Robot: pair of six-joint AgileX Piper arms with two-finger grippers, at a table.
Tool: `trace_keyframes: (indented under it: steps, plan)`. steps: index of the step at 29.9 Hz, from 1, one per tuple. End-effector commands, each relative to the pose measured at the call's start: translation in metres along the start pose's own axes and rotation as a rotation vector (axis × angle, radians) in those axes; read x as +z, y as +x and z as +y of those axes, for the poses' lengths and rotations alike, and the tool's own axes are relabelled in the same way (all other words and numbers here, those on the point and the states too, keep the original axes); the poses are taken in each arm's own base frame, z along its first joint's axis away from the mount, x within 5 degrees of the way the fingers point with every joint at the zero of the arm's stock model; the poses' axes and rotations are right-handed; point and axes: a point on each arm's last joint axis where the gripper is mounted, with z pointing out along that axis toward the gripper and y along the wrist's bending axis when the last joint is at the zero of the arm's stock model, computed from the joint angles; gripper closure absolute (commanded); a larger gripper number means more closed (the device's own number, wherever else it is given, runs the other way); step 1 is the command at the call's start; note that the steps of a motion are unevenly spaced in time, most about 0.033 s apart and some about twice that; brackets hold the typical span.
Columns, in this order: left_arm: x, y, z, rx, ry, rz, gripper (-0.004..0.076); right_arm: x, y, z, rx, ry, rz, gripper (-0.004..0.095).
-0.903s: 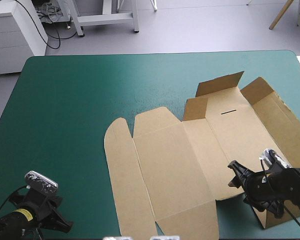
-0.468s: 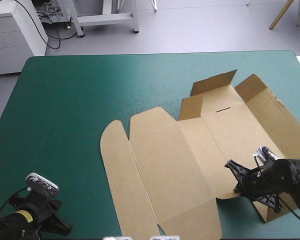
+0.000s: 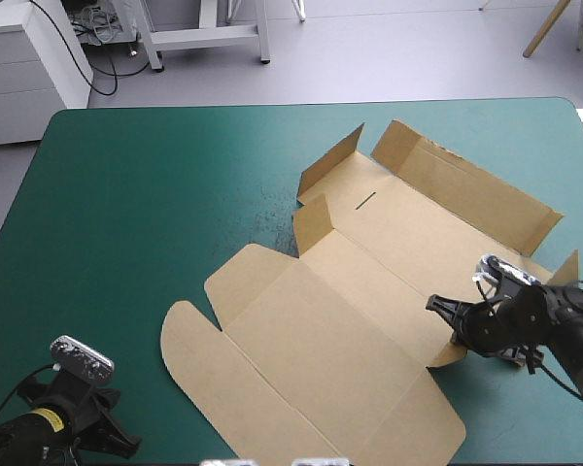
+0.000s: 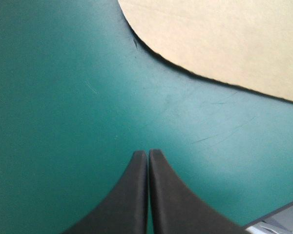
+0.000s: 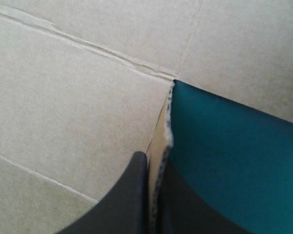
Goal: Fold the box
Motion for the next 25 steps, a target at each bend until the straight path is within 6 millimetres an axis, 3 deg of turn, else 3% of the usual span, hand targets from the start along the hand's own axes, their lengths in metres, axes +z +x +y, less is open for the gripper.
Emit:
trace_keyframes:
  steps: [1,13,18,21,25]
  plan:
    - [-0.005,-0.01,0.001,0.002,-0.006,-0.063,0.0734,-0.003,-0.028,0.018,-0.16,-0.022,-0.068,0.0922]
    - [-0.006,-0.011,0.002,0.002,-0.012,-0.083,0.0734,-0.005,-0.127,0.077,-0.662,0.032,-0.166,0.0922]
    - [-0.006,-0.011,0.002,0.002,-0.012,-0.083,0.0734,0.009,-0.162,0.099,-0.946,0.043,-0.158,0.0922]
    - [-0.006,-0.011,0.002,0.002,-0.012,-0.083,0.0734,0.019,-0.176,0.112,-1.089,0.005,-0.136,0.0922]
    - [-0.006,-0.011,0.002,0.002,-0.012,-0.083,0.0734,0.028,-0.186,0.138,-1.317,-0.185,-0.155,0.0922]
